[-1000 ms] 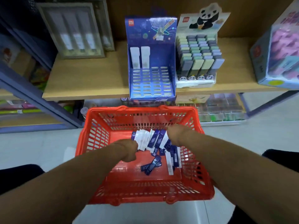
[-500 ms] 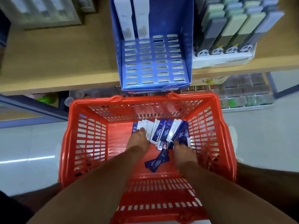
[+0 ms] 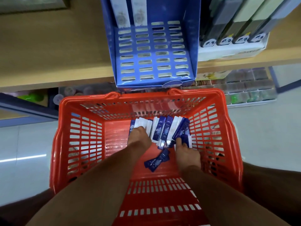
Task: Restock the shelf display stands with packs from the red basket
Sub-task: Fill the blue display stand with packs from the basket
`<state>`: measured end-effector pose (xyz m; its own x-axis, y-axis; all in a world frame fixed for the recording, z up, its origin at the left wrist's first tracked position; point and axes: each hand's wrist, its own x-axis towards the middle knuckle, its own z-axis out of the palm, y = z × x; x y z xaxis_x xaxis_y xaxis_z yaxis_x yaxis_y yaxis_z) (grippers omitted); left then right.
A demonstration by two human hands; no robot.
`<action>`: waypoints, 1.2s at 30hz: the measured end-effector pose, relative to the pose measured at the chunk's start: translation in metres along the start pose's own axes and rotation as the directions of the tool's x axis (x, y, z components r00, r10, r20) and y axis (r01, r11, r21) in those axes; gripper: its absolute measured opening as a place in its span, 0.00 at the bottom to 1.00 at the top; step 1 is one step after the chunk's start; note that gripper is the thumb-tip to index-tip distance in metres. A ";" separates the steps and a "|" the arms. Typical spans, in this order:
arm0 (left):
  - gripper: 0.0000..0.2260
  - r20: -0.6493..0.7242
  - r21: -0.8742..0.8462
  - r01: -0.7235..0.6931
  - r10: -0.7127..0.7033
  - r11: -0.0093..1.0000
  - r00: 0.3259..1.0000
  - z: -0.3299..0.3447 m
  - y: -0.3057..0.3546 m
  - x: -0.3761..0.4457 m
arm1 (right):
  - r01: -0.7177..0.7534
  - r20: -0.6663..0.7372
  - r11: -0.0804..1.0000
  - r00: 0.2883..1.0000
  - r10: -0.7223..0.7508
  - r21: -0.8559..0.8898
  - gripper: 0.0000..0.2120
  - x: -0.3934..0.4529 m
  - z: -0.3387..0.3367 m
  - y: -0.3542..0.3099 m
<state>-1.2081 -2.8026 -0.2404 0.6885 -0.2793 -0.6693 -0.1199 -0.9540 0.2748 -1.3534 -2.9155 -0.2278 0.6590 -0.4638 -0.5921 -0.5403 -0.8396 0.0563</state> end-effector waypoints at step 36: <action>0.08 -0.206 -0.419 -0.510 0.468 0.751 0.859 -0.270 0.039 -0.221 | 0.430 0.028 0.581 0.787 -0.616 0.691 0.08 -0.124 -0.338 0.009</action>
<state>-1.1722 -2.7485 0.1044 0.6831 -0.6640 -0.3041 -0.1412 -0.5286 0.8371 -1.2629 -2.9607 0.1173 0.8372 0.1596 -0.5231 -0.3918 -0.4924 -0.7772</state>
